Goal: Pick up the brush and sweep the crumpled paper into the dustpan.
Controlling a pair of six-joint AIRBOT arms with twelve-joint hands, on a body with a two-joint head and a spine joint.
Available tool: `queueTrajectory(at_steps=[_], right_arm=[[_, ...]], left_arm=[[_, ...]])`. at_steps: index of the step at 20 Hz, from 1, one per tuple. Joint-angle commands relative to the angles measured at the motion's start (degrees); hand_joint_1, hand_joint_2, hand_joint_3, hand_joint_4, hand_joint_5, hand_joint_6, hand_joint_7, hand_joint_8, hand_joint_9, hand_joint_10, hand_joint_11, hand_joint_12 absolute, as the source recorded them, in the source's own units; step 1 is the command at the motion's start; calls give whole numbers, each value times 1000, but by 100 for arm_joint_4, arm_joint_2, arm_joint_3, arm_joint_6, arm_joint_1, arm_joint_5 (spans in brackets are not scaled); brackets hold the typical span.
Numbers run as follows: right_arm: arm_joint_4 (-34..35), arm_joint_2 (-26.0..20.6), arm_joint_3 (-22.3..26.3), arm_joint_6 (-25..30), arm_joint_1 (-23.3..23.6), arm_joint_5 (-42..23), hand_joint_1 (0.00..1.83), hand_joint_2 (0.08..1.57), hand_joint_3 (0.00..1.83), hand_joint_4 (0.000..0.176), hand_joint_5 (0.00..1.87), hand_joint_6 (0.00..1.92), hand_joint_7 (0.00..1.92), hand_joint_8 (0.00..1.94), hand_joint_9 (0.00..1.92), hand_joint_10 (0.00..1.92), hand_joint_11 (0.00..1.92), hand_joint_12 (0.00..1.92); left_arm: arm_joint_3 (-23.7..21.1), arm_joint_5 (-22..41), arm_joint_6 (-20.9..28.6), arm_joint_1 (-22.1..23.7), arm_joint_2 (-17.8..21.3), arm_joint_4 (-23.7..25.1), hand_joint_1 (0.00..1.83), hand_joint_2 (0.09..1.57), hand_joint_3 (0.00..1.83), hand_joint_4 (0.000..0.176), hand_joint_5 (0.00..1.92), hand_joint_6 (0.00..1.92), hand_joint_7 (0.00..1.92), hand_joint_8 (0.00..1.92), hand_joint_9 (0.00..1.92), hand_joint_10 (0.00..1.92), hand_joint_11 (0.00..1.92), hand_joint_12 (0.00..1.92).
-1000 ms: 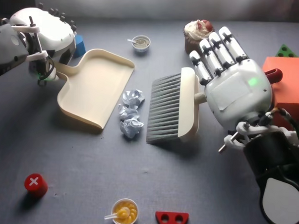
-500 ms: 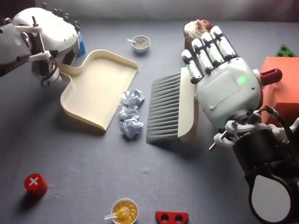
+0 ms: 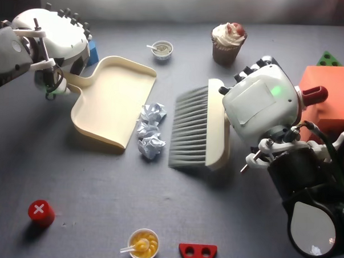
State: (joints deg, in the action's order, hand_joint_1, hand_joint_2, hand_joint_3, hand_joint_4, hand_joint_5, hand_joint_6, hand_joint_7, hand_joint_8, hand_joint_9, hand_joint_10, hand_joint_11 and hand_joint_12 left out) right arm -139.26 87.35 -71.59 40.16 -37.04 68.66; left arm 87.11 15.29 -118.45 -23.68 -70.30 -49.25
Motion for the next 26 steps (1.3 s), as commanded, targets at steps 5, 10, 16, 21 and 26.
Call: queueTrajectory(at_steps=[5, 10, 16, 21, 26], right_arm=[[-731, -177, 55, -247, -22, 628, 1308, 1166, 3, 0, 948, 1921, 1278, 1941, 1446, 1921, 1543, 1921], [-726, -270, 190, -612, -45, 599, 1600, 1208, 1, 10, 969, 1921, 1248, 1941, 1435, 1921, 1532, 1921], [-728, -519, 609, -1004, 83, 230, 1627, 1210, 1, 25, 1014, 1921, 1228, 1941, 1388, 1921, 1486, 1921], [-1129, -664, 799, -1457, 258, 1, 1611, 1186, 0, 39, 1016, 1921, 1192, 1941, 1339, 1921, 1443, 1921], [-1525, -886, 1080, -1809, 435, -400, 1610, 1180, 0, 49, 1009, 1921, 1207, 1941, 1354, 1921, 1453, 1921]], left_arm=[[9, 495, -37, 60, 114, 120, 1082, 1138, 0, 0, 946, 1034, 312, 5, 219, 4, 209, 12], [-18, 450, -37, 53, 131, 117, 1041, 1166, 4, 17, 885, 1131, 291, 5, 192, 4, 177, 3], [-73, 414, -37, 48, 201, 114, 1047, 1164, 1, 10, 891, 1122, 290, 3, 188, 3, 153, 3], [-113, 407, -37, 41, 246, 101, 1054, 1159, 0, 3, 903, 1103, 330, 6, 230, 8, 208, 24], [-190, 399, -37, 41, 302, 101, 1045, 1171, 3, 0, 876, 1146, 300, 8, 209, 4, 225, 27]])
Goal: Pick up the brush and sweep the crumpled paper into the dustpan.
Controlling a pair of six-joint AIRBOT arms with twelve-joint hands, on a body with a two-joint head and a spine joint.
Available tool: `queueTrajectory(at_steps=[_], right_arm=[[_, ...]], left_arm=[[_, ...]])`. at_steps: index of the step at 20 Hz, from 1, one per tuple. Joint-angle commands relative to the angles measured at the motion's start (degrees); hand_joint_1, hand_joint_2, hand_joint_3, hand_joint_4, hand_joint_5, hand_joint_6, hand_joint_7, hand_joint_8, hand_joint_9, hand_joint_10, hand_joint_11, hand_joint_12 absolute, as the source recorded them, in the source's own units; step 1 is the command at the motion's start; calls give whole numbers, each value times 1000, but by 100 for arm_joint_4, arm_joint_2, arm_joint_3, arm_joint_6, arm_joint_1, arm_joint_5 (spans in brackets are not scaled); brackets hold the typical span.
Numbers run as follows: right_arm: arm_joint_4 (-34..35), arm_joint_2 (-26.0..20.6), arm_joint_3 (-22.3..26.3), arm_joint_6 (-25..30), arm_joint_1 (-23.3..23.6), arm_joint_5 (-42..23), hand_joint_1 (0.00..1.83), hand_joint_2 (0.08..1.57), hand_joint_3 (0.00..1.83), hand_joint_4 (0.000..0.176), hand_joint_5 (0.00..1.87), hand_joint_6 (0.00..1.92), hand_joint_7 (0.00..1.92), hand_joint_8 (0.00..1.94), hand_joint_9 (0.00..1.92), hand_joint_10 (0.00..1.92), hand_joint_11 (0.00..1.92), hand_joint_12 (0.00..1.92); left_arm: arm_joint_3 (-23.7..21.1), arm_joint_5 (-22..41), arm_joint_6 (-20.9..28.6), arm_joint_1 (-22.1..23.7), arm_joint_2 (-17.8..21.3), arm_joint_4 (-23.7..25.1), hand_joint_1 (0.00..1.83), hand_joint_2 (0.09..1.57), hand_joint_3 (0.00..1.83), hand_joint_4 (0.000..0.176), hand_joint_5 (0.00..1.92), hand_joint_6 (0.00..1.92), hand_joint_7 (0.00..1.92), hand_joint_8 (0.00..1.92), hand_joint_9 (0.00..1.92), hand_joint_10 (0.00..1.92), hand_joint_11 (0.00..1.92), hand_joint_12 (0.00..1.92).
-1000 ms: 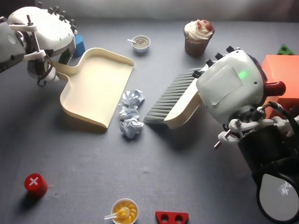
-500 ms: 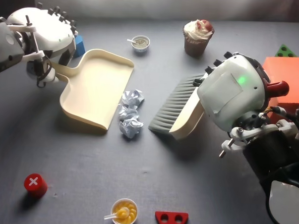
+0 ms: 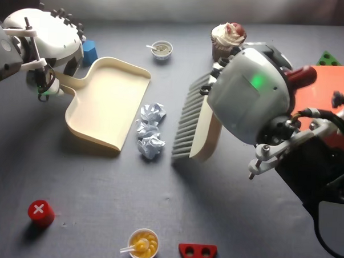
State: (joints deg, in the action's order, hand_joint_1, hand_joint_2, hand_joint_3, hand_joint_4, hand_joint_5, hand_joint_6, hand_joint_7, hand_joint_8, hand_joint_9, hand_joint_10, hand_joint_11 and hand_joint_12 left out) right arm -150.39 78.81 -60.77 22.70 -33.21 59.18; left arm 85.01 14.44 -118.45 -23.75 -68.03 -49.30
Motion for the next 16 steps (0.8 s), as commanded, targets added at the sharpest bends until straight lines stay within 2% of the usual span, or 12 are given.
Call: queueTrajectory(at_steps=[1, 3, 4, 5, 8, 11, 12, 13, 14, 15, 16], right_arm=[[-412, -49, 44, -240, 86, 517, 1616, 1177, 0, 51, 1011, 1921, 1205, 1941, 1354, 1921, 1457, 1921], [-366, -118, 170, -471, 160, 344, 1617, 1177, 0, 51, 1012, 1921, 1205, 1941, 1354, 1921, 1458, 1921], [-294, -164, 247, -568, 211, 237, 1616, 1181, 0, 54, 1011, 1921, 1174, 1941, 1318, 1921, 1433, 1921], [-166, -199, 323, -673, 287, 150, 1616, 1181, 0, 54, 1011, 1921, 1174, 1941, 1318, 1921, 1433, 1921], [475, -273, 488, -1032, 565, -167, 1606, 1185, 1, 61, 1012, 1921, 1198, 1941, 1353, 1921, 1458, 1921], [1080, -347, 578, -1358, 882, -736, 1614, 1182, 0, 64, 1011, 1921, 1188, 1941, 1346, 1921, 1454, 1921], [1289, -375, 608, -1453, 987, -945, 1608, 1180, 0, 70, 992, 1921, 1171, 1941, 1330, 1921, 1441, 1921], [1602, -406, 629, -1616, 1143, -1194, 1616, 1180, 0, 75, 983, 1921, 1153, 1941, 1310, 1921, 1433, 1921], [1844, -440, 637, -1691, 1271, -1421, 1616, 1179, 0, 77, 999, 1921, 1151, 1941, 1311, 1921, 1434, 1921], [2016, -441, 620, -1790, 1378, -1537, 1610, 1175, 0, 77, 1007, 1921, 1149, 1941, 1309, 1921, 1435, 1921], [2200, -423, 590, -1944, 1463, -1657, 1618, 1174, 0, 76, 1023, 1921, 1165, 1941, 1327, 1921, 1443, 1921]], left_arm=[[1, 484, -36, 47, 88, 105, 1047, 1162, 0, 12, 896, 1115, 314, 8, 220, 6, 224, 25], [-17, 484, -36, 42, 99, 102, 1049, 1159, 0, 14, 902, 1106, 318, 7, 223, 5, 223, 24], [-19, 483, -36, 39, 100, 102, 1058, 1163, 1, 0, 893, 1119, 311, 2, 213, 1, 197, 13], [-21, 476, -36, 39, 99, 102, 1058, 1163, 1, 0, 893, 1119, 311, 2, 213, 1, 197, 13], [-41, 455, -36, 33, 99, 102, 1073, 1143, 1, 0, 931, 1058, 336, 2, 230, 2, 217, 18], [-71, 445, -36, 30, 99, 102, 1060, 1162, 1, 0, 895, 1116, 332, 1, 230, 2, 221, 17], [-88, 446, -36, 25, 99, 100, 1025, 1173, 3, 42, 872, 1151, 312, 2, 203, 2, 167, 8], [-107, 445, -36, 20, 99, 93, 1022, 1181, 3, 36, 857, 1174, 311, 2, 201, 2, 160, 7], [-123, 449, -36, 15, 99, 85, 1032, 1182, 1, 14, 856, 1176, 315, 2, 208, 3, 158, 7], [-141, 455, -35, 9, 99, 81, 1027, 1177, 0, 35, 867, 1159, 317, 2, 220, 5, 190, 19], [-156, 456, -35, 4, 99, 81, 1034, 1169, 0, 31, 882, 1136, 321, 2, 226, 4, 207, 25]])
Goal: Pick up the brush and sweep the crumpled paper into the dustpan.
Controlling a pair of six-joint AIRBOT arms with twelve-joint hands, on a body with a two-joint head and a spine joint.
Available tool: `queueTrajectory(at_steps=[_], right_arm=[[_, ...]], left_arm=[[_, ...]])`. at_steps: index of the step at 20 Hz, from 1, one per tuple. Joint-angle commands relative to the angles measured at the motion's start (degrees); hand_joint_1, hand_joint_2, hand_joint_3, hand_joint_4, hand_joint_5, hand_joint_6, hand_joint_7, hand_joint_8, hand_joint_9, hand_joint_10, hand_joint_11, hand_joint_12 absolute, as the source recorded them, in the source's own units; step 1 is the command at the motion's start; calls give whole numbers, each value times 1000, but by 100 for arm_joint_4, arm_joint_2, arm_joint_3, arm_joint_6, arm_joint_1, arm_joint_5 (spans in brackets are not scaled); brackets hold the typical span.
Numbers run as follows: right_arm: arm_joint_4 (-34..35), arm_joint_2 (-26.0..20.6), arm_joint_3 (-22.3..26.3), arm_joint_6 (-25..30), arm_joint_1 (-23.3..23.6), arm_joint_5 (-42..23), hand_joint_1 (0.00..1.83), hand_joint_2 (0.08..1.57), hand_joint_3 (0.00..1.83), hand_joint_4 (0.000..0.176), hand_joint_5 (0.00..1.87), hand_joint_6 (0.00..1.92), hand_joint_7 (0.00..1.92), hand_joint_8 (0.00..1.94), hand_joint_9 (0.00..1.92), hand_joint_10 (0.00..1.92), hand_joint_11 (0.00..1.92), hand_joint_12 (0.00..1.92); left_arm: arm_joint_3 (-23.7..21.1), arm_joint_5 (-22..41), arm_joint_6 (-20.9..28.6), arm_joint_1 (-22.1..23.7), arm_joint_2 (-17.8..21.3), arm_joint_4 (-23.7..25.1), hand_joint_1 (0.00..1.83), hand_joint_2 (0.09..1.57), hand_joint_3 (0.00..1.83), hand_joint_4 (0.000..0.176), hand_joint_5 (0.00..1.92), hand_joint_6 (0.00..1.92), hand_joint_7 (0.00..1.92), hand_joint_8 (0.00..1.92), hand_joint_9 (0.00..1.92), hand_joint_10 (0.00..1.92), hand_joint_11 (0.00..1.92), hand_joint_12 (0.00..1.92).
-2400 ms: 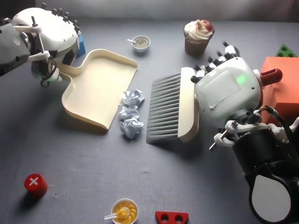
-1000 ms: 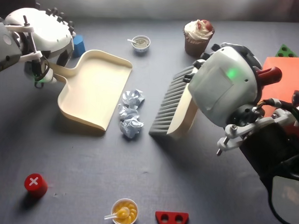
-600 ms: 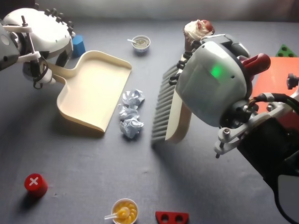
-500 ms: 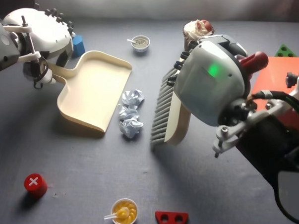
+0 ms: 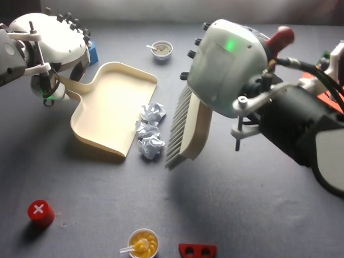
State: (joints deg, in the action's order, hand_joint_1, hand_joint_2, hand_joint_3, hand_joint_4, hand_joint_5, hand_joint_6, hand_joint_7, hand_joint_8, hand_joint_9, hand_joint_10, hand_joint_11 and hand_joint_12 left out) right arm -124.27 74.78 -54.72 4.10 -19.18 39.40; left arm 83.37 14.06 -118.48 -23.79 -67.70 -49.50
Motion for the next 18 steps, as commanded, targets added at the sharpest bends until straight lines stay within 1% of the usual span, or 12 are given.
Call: queueTrajectory(at_steps=[1, 2, 5, 8, 9, 11, 12, 14, 15, 16, 17, 18], right_arm=[[-200, -7, -48, -228, 149, 174, 1616, 1169, 0, 75, 1024, 1921, 1174, 1941, 1334, 1921, 1441, 1921], [10, 7, -78, -426, 213, 3, 1604, 1168, 0, 74, 1013, 1921, 1183, 1941, 1348, 1921, 1450, 1921], [131, 127, -252, -768, 277, -341, 1626, 1175, 2, 76, 982, 1921, 1140, 1941, 1312, 1921, 1433, 1921], [573, 283, -467, -1212, 381, -428, 1620, 1178, 2, 82, 976, 1921, 1137, 1941, 1314, 1921, 1447, 1921], [669, 313, -524, -1309, 422, -482, 1628, 1180, 2, 84, 972, 1921, 1138, 1941, 1315, 1921, 1453, 1921], [863, 428, -686, -1518, 469, -484, 1620, 1179, 1, 87, 991, 1921, 1166, 1941, 1335, 1921, 1451, 1921], [865, 606, -781, -1565, 469, -452, 1634, 1173, 0, 88, 998, 1921, 1164, 1941, 1336, 1921, 1452, 1921], [866, 689, -857, -1630, 468, -419, 1624, 1172, 0, 88, 1000, 1921, 1160, 1941, 1337, 1921, 1453, 1921], [874, 721, -880, -1667, 461, -419, 1614, 1174, 0, 88, 1003, 1921, 1161, 1941, 1342, 1921, 1455, 1921], [957, 773, -909, -1723, 461, -404, 1610, 1177, 1, 89, 994, 1921, 1164, 1941, 1343, 1921, 1457, 1921], [995, 794, -922, -1742, 461, -388, 1606, 1178, 1, 89, 974, 1921, 1159, 1941, 1338, 1921, 1445, 1921], [1005, 840, -960, -1748, 461, -363, 1605, 1175, 0, 90, 967, 1921, 1157, 1941, 1334, 1921, 1445, 1921]], left_arm=[[-7, 500, -33, 3, 65, 95, 1039, 1170, 0, 19, 881, 1137, 308, 1, 214, 1, 194, 18], [-13, 501, -33, 0, 63, 90, 1053, 1168, 0, 0, 886, 1130, 309, 1, 210, 1, 193, 17], [-28, 510, -33, -14, 52, 86, 1058, 1163, 0, 0, 895, 1115, 340, 5, 238, 5, 205, 18], [-28, 519, -33, -38, 36, 78, 1069, 1153, 0, 0, 914, 1086, 334, 2, 233, 1, 210, 18], [-29, 524, -33, -44, 33, 75, 1044, 1156, 1, 29, 906, 1099, 328, 1, 236, 2, 216, 20], [-31, 525, -33, -53, 32, 72, 1050, 1168, 2, 0, 882, 1135, 304, 0, 214, 0, 187, 7], [-31, 526, -33, -54, 33, 72, 1045, 1166, 0, 12, 889, 1125, 313, 4, 227, 5, 193, 10], [-30, 528, -33, -55, 33, 64, 1042, 1169, 1, 14, 882, 1135, 303, 1, 213, 1, 194, 10], [-33, 529, -33, -55, 33, 64, 1032, 1170, 1, 35, 879, 1139, 297, 0, 205, 1, 196, 10], [-39, 531, -33, -55, 34, 64, 1042, 1173, 1, 7, 873, 1148, 304, 2, 206, 2, 190, 7], [-41, 531, -33, -55, 34, 64, 1046, 1174, 1, 0, 873, 1149, 309, 4, 214, 5, 198, 10], [-44, 531, -33, -55, 36, 64, 1021, 1178, 2, 44, 862, 1166, 292, 2, 197, 2, 172, 5]])
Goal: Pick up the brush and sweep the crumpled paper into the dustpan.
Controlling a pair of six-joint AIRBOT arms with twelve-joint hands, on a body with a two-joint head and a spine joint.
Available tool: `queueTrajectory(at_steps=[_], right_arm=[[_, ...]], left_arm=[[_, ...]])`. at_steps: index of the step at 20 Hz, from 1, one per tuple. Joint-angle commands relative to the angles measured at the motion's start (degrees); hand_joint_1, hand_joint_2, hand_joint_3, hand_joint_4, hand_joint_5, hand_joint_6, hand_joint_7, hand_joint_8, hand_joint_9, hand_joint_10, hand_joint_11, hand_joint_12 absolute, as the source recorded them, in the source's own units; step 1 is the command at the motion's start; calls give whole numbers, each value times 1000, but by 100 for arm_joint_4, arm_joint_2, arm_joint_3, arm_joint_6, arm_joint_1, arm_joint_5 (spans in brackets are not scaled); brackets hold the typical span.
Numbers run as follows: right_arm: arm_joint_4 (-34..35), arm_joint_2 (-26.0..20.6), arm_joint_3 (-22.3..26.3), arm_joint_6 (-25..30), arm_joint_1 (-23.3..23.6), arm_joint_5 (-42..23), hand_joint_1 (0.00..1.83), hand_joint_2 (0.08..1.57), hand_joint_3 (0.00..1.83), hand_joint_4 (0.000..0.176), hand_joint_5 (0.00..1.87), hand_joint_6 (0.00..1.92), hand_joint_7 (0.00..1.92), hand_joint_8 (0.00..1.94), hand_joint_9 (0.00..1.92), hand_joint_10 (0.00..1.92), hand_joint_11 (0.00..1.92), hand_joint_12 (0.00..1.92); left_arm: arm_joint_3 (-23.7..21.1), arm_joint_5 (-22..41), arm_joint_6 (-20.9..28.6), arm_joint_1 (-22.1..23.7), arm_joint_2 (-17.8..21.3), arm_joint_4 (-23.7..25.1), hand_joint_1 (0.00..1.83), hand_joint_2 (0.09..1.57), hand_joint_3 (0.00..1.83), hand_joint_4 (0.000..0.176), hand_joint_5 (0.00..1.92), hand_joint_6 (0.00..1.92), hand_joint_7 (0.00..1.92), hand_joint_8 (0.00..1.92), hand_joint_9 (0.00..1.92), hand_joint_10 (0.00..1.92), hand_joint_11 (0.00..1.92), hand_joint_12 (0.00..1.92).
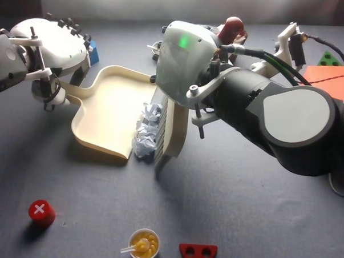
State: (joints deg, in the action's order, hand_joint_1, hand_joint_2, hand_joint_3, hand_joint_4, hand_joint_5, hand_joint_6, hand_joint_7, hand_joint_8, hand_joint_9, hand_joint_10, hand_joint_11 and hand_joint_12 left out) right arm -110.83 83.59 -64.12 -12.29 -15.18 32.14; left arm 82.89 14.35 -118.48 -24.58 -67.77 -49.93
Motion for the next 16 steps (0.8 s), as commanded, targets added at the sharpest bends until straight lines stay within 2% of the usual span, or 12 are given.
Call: queueTrajectory(at_steps=[1, 2, 3, 4, 6, 9, 10, 12, 14, 15, 16], right_arm=[[-339, 0, -52, -109, 59, 378, 1595, 1173, 0, 90, 969, 1921, 1155, 1941, 1331, 1921, 1446, 1921], [-339, 29, -80, -109, 51, 412, 1603, 1179, 2, 90, 966, 1921, 1156, 1941, 1332, 1921, 1445, 1921], [-339, 68, -106, -109, 50, 457, 1604, 1177, 0, 90, 966, 1921, 1150, 1941, 1326, 1921, 1437, 1921], [-424, 122, -142, -68, 42, 569, 1595, 1186, 2, 90, 928, 1921, 1119, 1941, 1295, 1921, 1421, 1921], [-825, 208, -214, 273, 5, 744, 1606, 1187, 1, 92, 939, 1921, 1116, 1941, 1300, 1921, 1417, 1921], [-999, 260, -246, 525, -31, 821, 1600, 1194, 2, 95, 963, 1921, 1115, 1941, 1293, 1921, 1415, 1921], [-1091, 274, -256, 612, -54, 875, 1603, 1169, 0, 97, 993, 1921, 1140, 1941, 1304, 1921, 1418, 1921], [-1451, 287, -268, 956, -124, 989, 1617, 1178, 0, 96, 991, 1921, 1151, 1941, 1316, 1921, 1432, 1921], [-1547, 303, -276, 1055, -151, 1036, 1584, 1183, 1, 95, 986, 1921, 1163, 1941, 1337, 1921, 1453, 1921], [-1549, 315, -280, 1081, -157, 1085, 1568, 1187, 2, 95, 982, 1921, 1165, 1941, 1339, 1921, 1454, 1921], [-1549, 344, -294, 1129, -169, 1147, 1574, 1188, 1, 97, 975, 1921, 1167, 1941, 1340, 1921, 1455, 1921]], left_arm=[[4, 503, -33, 24, 43, 107, 1038, 1167, 0, 28, 887, 1128, 300, 4, 205, 4, 166, 3], [4, 502, -33, 24, 43, 106, 1062, 1146, 0, 10, 933, 1057, 340, 10, 237, 9, 188, 12], [4, 505, -33, 24, 43, 103, 1053, 1153, 2, 14, 911, 1090, 328, 3, 232, 3, 181, 8], [3, 515, -33, 24, 42, 95, 1065, 1149, 0, 0, 922, 1073, 339, 3, 251, 4, 211, 19], [1, 524, -33, 24, 37, 91, 1073, 1155, 0, 0, 910, 1091, 331, 2, 246, 2, 204, 13], [0, 522, -33, 24, 35, 90, 1067, 1150, 0, 0, 921, 1074, 340, 3, 252, 3, 214, 16], [0, 526, -33, 23, 34, 90, 1066, 1139, 0, 11, 943, 1039, 355, 5, 260, 4, 226, 21], [-4, 525, -33, 23, 34, 91, 1065, 1137, 0, 18, 948, 1032, 359, 5, 259, 3, 225, 20], [-7, 527, -33, 23, 32, 91, 1066, 1136, 0, 14, 946, 1033, 325, 0, 220, 0, 195, 9], [-7, 529, -33, 23, 31, 91, 1075, 1137, 0, 0, 945, 1035, 325, 2, 216, 1, 194, 9], [-8, 529, -33, 23, 30, 92, 1078, 1137, 0, 0, 945, 1034, 330, 3, 216, 1, 189, 7]])
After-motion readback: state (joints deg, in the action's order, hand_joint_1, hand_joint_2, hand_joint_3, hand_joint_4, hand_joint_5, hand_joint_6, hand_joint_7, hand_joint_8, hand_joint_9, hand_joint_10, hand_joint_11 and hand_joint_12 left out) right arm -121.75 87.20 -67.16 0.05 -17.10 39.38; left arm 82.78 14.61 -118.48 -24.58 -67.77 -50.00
